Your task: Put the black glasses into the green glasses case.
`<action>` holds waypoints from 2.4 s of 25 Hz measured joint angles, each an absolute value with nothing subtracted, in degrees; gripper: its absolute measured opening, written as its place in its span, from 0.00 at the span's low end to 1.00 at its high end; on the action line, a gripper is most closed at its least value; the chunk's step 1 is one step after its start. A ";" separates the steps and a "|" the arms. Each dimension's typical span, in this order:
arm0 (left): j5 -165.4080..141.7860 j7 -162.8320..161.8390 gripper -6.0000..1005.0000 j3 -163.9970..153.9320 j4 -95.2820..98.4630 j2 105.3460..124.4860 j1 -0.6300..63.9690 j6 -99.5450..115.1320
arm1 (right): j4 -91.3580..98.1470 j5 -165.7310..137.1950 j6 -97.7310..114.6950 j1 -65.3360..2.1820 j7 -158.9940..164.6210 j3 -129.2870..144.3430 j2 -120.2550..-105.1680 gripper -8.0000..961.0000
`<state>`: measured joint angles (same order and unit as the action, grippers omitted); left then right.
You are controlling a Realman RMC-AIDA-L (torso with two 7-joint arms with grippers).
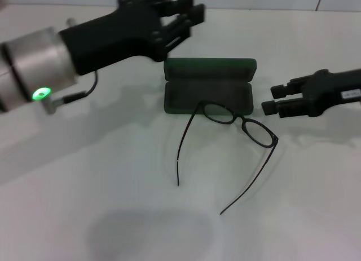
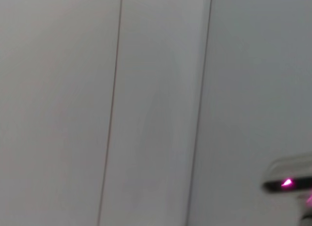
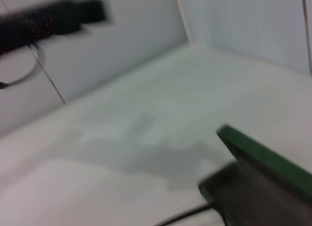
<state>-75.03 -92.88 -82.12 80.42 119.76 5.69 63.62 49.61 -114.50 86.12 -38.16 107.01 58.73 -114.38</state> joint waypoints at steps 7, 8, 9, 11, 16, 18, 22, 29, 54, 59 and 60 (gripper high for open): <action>-63.15 -82.65 0.25 -74.59 61.87 119.74 6.73 75.36 | 43.38 -125.02 82.83 -47.97 113.81 59.08 -115.29 0.51; -62.44 -81.55 0.25 -73.31 59.00 119.72 6.81 76.98 | 41.99 -126.16 81.38 -49.51 115.29 60.17 -115.54 0.50; -61.25 -79.20 0.25 -70.89 53.20 119.74 7.12 80.60 | 40.87 -126.68 80.05 -50.72 116.52 61.48 -115.62 0.50; -60.55 -77.98 0.25 -69.85 50.31 119.75 7.43 82.47 | 38.44 -127.03 77.37 -53.02 118.45 64.50 -115.58 0.49; -59.96 -75.66 0.24 -66.24 44.50 119.76 8.58 86.72 | 32.67 -127.13 72.98 -57.35 119.99 69.10 -115.79 0.46; -59.76 -75.33 0.24 -65.48 42.85 119.79 9.23 87.73 | 30.72 -127.17 71.12 -58.56 120.40 70.34 -115.83 0.45; -59.41 -74.73 0.24 -65.30 40.92 119.77 10.37 88.55 | 28.48 -127.23 69.32 -59.62 120.60 71.44 -115.84 0.38; -59.12 -74.43 0.24 -65.26 40.46 119.77 11.38 88.67 | 28.39 -127.30 68.52 -58.89 120.25 75.65 -115.97 0.24; -61.80 -72.51 0.23 -65.15 35.48 119.69 15.95 101.23 | 56.14 -95.54 91.62 -28.35 91.52 65.12 -115.62 0.13; -62.69 -68.49 0.23 -65.20 29.23 119.89 22.15 109.98 | 51.55 -94.32 92.44 -28.19 89.01 63.26 -115.51 0.13; -62.68 -68.23 0.23 -65.24 28.01 119.95 23.45 110.92 | 50.60 -94.29 92.45 -28.41 88.34 63.25 -115.55 0.13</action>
